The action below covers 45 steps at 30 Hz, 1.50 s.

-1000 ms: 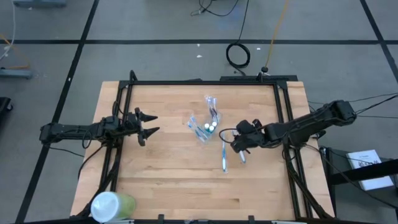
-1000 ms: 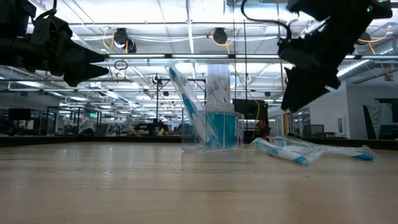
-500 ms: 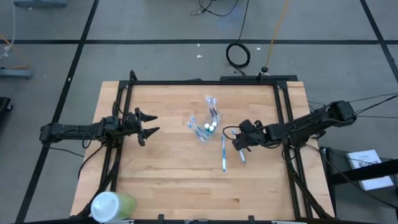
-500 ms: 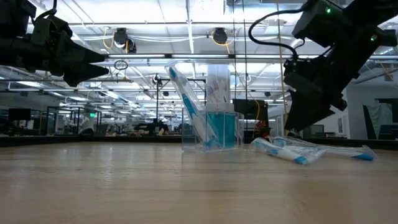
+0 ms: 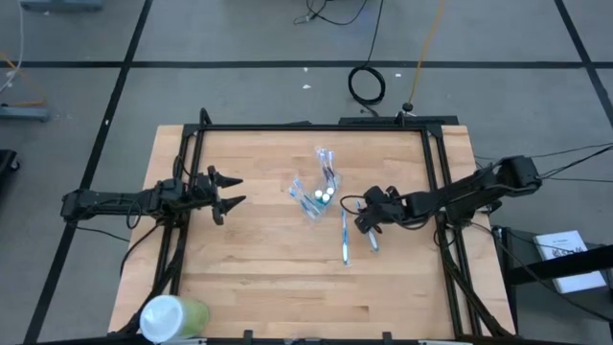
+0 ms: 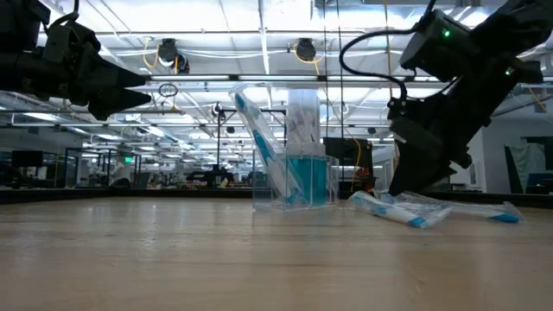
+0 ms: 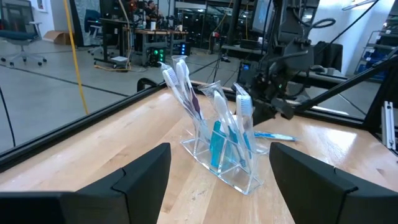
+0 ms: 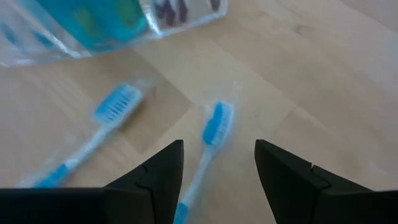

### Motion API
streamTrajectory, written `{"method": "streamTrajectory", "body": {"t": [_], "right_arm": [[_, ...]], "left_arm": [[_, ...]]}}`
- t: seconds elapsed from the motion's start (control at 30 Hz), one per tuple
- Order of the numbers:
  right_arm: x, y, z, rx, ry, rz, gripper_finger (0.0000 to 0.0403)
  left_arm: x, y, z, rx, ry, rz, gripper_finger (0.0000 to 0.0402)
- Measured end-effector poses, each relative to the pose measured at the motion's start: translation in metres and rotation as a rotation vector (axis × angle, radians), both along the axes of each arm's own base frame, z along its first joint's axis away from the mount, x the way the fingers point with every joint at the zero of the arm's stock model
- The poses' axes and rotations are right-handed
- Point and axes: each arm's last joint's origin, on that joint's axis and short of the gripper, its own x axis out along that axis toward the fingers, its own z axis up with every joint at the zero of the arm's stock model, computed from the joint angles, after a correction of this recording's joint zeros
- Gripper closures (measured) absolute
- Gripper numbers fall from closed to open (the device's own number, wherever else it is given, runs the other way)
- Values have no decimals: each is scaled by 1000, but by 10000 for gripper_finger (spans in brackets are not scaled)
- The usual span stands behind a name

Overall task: Pick & Place toothbrushing station
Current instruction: Put the blue toothbrush into the transparent organizer

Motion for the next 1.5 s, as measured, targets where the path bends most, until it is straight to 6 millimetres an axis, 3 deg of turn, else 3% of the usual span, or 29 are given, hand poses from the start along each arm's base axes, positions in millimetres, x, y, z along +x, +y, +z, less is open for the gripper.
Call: {"method": "streamTrajectory", "body": {"t": [0.43,1.5], "right_arm": [[10,-9,-23,-18,63,-13,209],[10,-9,-24,13,46,-40,300]], "left_arm": [[0,0,0,0,0,0,119],[0,0,0,0,0,0,119]]}}
